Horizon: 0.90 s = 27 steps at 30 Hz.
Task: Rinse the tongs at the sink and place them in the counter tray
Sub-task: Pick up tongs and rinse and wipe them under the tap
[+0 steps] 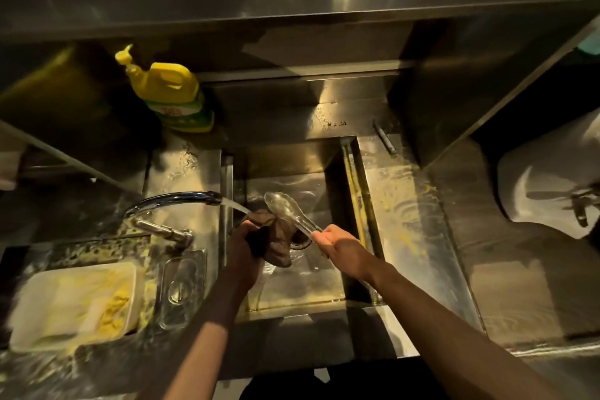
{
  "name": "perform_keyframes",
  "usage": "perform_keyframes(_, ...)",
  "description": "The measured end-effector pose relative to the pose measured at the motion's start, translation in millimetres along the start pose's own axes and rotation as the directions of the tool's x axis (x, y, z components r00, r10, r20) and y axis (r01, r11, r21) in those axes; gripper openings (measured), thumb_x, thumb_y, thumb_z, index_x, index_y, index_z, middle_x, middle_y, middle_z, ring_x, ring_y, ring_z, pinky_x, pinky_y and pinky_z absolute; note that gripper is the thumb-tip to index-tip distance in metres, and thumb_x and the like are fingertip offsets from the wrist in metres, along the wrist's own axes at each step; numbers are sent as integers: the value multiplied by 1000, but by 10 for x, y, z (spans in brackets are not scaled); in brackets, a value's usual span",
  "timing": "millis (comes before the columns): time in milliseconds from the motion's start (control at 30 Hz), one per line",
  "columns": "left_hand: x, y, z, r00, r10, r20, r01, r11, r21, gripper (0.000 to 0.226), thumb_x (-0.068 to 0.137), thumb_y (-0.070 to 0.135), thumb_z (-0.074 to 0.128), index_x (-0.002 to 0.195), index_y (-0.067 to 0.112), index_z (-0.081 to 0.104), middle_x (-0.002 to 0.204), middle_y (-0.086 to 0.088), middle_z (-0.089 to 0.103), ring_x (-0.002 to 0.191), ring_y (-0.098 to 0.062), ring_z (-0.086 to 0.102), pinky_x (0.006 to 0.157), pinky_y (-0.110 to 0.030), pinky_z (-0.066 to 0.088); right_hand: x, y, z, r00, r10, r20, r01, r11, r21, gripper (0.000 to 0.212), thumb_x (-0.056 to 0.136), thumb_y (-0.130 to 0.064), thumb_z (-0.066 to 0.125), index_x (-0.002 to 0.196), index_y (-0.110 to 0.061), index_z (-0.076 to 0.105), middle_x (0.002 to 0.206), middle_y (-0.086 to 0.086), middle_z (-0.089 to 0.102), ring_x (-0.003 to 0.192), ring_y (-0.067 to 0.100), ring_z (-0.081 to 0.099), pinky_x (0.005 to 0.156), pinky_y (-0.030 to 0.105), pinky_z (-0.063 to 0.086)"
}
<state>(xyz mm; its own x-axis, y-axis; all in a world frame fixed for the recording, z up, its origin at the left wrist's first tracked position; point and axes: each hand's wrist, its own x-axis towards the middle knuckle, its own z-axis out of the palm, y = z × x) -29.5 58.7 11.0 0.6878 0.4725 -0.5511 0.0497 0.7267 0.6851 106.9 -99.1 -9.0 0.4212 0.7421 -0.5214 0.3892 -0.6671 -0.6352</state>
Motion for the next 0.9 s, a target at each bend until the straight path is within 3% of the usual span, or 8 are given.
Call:
perform_keyframes(133,150,225,-294,994,-96,53,99,994,-45,29,81,25,49,99,2,52,78,-8,32,60,-20,37,58,-30,31,70,-63,16,993,-76,90,82,994,-73,32,104,-46,38,86,-27,56,98,7,51,82,19,55,79,40,49)
perform_keyframes(233,246,214,-274,987,-95,-131,103,993,51,45,87,48,62,102,6,64,80,-10,61,67,-25,58,63,-32,49,173,-174,92,985,-121,123,139,979,-152,46,103,-53,36,88,-21,64,98,3,51,83,18,55,76,34,46)
perform_keyframes(333,369,156,-225,929,-2,-369,68,984,165,55,64,48,86,99,8,73,89,-10,77,80,-29,74,74,-39,60,331,-273,276,985,-84,154,118,965,-233,59,99,-65,31,90,-20,68,96,-1,49,83,15,54,84,38,49)
perform_keyframes(467,443,214,-284,939,149,-311,-21,925,380,55,58,38,94,94,4,72,84,-15,76,71,-36,74,62,-57,60,435,-245,148,991,-38,129,81,934,-348,60,98,-66,32,92,-22,72,97,-5,48,83,13,53,80,31,44)
perform_keyframes(567,493,183,-122,851,127,-510,-77,990,118,32,70,32,88,86,10,70,69,-1,75,63,-22,72,54,-33,59,526,-368,126,994,-56,91,85,930,-357,66,97,-68,30,78,-18,68,93,-1,51,81,18,55,75,32,41)
perform_keyframes(633,524,142,-10,814,16,-581,-62,996,-58,22,75,27,84,79,14,66,64,3,71,59,-17,69,51,-27,55,564,-471,286,997,-27,76,42,978,-206,61,98,-64,37,66,-16,57,83,5,54,74,22,54,70,33,40)
perform_keyframes(767,534,131,-137,838,27,-545,35,994,102,31,66,35,89,73,15,67,61,2,71,60,-19,70,60,-32,59,497,-430,222,998,-33,53,43,981,-192,63,98,-63,39,84,-7,64,82,6,57,73,20,55,68,34,42)
perform_keyframes(900,548,85,-60,781,-34,-624,-22,996,-82,37,67,35,88,88,12,68,84,-5,75,76,-23,71,77,-44,61,575,-477,210,994,-63,88,82,971,-226,64,99,-65,35,63,-16,54,71,4,52,63,18,51,61,33,40)
